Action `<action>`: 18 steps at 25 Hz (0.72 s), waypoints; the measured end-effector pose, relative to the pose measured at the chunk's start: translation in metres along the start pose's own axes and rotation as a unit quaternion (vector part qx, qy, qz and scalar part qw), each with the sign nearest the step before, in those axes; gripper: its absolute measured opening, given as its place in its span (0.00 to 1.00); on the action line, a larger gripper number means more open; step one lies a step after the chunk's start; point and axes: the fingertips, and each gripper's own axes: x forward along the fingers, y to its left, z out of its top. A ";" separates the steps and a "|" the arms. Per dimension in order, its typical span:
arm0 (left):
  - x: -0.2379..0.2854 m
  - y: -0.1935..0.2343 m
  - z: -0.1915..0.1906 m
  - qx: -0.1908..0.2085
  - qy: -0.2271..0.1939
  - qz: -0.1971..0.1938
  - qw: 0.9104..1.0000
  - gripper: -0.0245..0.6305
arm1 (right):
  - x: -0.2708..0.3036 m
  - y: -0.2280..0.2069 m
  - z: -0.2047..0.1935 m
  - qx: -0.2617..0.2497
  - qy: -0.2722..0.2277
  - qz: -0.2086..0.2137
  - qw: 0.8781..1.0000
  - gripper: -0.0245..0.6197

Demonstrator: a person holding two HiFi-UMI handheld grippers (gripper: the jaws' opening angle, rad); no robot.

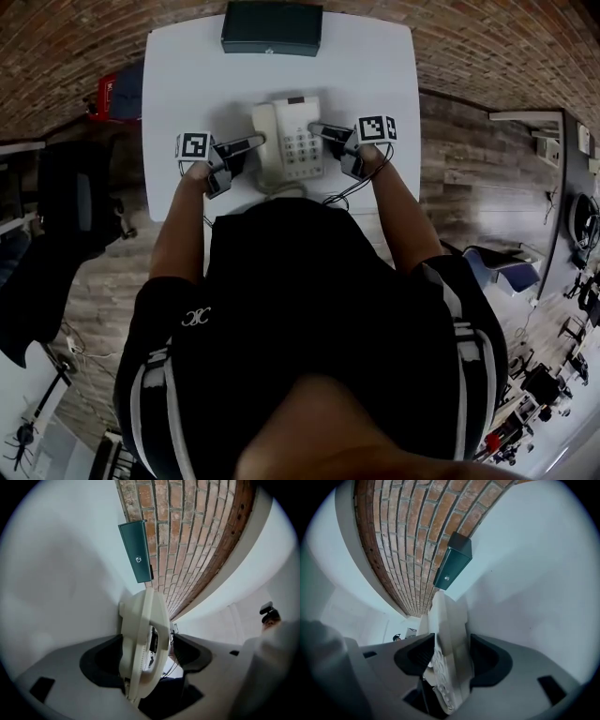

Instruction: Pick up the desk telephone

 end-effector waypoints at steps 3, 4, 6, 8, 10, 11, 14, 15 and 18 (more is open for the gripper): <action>0.001 0.004 0.001 -0.004 0.006 0.010 1.000 0.52 | 0.002 -0.001 -0.001 0.009 0.011 -0.001 1.000 0.35; 0.001 0.006 0.002 -0.003 0.010 0.018 1.000 0.52 | 0.003 -0.001 -0.001 0.012 0.013 0.000 1.000 0.35; 0.002 0.007 0.003 0.002 0.018 0.026 1.000 0.52 | 0.004 -0.001 -0.001 0.017 0.015 0.002 1.000 0.35; 0.002 0.007 0.004 0.003 0.023 0.031 0.999 0.52 | 0.005 -0.002 -0.001 0.022 0.017 0.002 1.000 0.35; 0.002 0.006 0.002 0.001 0.024 0.035 0.999 0.52 | 0.004 -0.002 -0.003 0.024 0.019 0.001 1.000 0.35; 0.002 0.005 0.002 0.001 0.023 0.037 0.999 0.51 | 0.004 -0.001 -0.003 0.023 0.021 0.000 1.000 0.35; 0.000 0.004 0.002 0.002 0.019 0.045 0.999 0.49 | 0.003 0.001 -0.003 0.018 0.024 -0.005 1.000 0.35; 0.000 0.003 0.003 0.000 0.018 0.046 0.999 0.48 | 0.004 0.001 -0.003 0.017 0.024 -0.007 1.000 0.35; -0.001 0.002 0.005 -0.003 0.004 0.051 0.999 0.47 | 0.004 0.001 -0.004 0.027 0.017 -0.007 0.999 0.35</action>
